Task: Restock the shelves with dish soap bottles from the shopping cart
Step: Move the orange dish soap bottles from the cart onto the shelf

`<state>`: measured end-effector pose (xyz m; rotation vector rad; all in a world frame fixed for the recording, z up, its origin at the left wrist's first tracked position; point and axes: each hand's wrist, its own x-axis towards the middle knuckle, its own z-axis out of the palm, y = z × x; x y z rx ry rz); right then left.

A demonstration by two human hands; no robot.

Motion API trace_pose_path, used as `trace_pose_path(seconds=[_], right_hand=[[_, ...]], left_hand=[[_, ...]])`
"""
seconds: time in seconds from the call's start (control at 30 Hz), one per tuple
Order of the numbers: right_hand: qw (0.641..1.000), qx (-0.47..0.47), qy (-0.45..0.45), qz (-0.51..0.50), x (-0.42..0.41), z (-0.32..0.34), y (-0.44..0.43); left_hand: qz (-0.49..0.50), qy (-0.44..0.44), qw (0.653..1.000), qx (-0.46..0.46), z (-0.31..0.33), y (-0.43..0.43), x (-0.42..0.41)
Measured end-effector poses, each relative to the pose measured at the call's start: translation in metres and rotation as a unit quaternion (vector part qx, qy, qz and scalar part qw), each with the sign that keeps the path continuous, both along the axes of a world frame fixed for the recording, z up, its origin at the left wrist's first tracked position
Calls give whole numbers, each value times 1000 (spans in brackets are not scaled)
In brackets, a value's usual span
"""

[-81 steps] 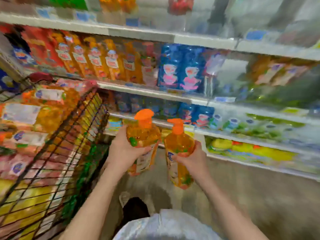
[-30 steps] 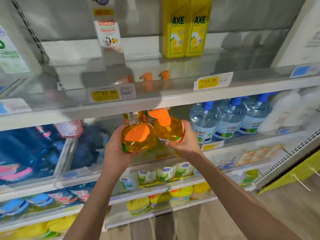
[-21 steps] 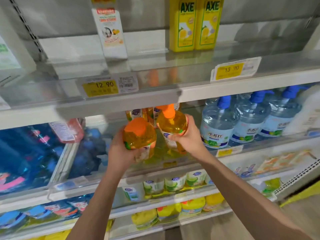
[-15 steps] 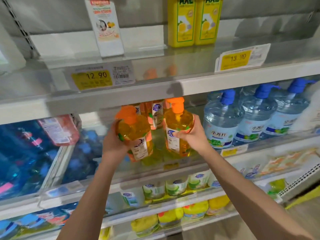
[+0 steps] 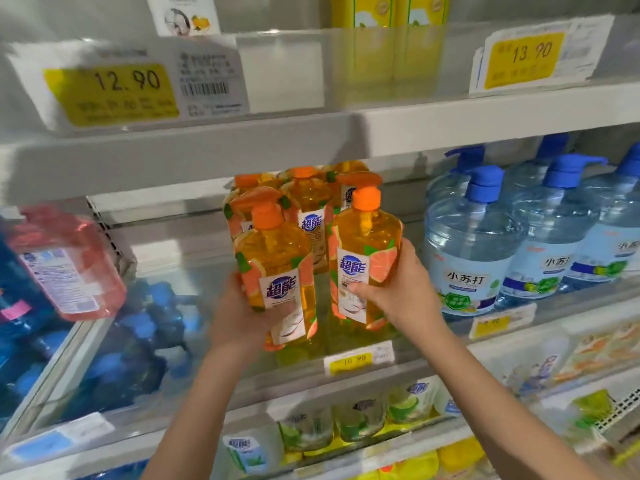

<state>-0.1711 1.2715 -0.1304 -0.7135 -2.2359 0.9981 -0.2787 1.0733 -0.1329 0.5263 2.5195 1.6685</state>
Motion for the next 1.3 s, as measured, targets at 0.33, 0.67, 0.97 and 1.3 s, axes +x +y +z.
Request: trace_pose_path(seconds=[0.33,0.67,0.97,1.3], right_hand=[[993,64,-58,-74,-38,-6,17],[990,32,-54,-125,-77,-4,20],[997,-70,-24,-32,-100,-13,31],[999,-4,-13,-30,-96,-19,21]], left_hand=[[12,67,998,-10,-13,4,-24],[5,73,997,-18,-17,5,-39],[3,73,997,-19,-16,6,-56],[43,75,995,-51,-12,10,-65]])
